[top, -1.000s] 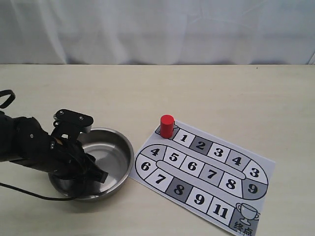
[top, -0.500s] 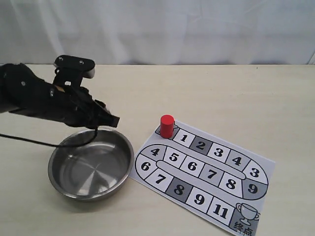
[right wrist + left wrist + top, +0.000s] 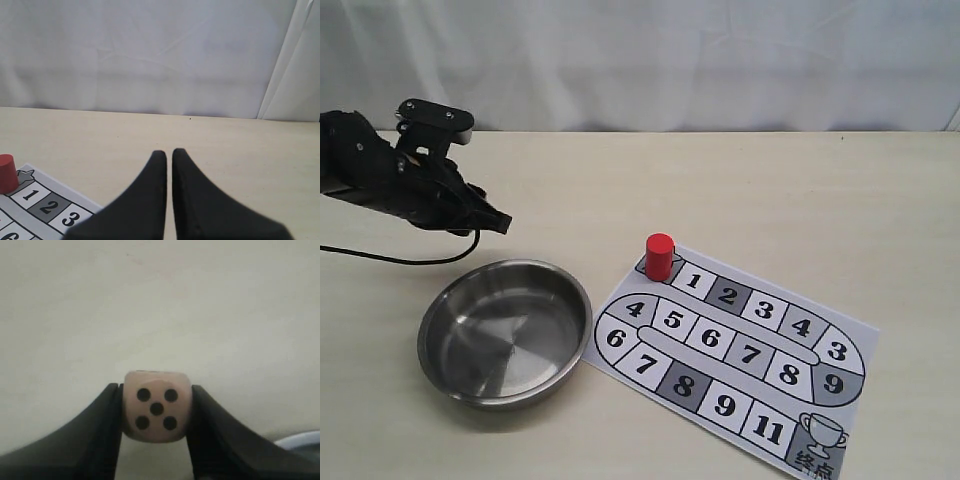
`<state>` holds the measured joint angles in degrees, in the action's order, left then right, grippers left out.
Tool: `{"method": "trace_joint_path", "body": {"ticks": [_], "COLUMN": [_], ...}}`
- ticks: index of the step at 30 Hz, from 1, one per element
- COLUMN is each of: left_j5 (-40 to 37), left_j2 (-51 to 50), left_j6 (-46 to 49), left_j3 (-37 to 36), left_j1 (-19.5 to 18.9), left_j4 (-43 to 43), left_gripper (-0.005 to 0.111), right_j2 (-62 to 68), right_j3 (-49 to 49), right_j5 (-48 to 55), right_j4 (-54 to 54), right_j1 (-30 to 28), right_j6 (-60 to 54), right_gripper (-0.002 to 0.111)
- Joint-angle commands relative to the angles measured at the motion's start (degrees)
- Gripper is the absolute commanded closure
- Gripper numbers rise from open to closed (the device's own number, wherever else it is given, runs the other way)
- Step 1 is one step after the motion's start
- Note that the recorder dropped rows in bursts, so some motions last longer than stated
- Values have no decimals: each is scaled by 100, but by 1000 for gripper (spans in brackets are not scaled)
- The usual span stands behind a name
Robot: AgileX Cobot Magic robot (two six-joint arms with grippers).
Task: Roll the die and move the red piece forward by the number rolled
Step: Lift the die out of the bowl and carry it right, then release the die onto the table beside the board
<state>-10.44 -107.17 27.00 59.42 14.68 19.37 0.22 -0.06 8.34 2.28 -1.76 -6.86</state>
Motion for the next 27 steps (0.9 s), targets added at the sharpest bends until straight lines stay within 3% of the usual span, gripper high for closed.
{"method": "trace_joint_path", "body": {"ticks": [1, 5, 12, 14, 27], "left_j5": [405, 320, 641, 648, 793], "left_j2": [-70, -94, -127, -127, -127], "left_j6": [-39, -17, -17, -17, -30], "left_j3": [37, 87, 87, 87, 87], "left_j1": [39, 224, 573, 598, 598], "left_j4": [251, 233, 234, 234, 241], "left_gripper": [107, 98, 42, 32, 29], "right_j2": [-22, -22, -22, -22, -22], "right_j3": [6, 6, 6, 6, 6], "right_j5": [-33, -33, -33, -33, -33], "right_j4": [-55, -55, -55, -55, -55], "right_j1": [-12, -12, -12, -12, -12], "right_j6": [5, 5, 5, 5, 5], "right_gripper": [104, 104, 104, 104, 104]}}
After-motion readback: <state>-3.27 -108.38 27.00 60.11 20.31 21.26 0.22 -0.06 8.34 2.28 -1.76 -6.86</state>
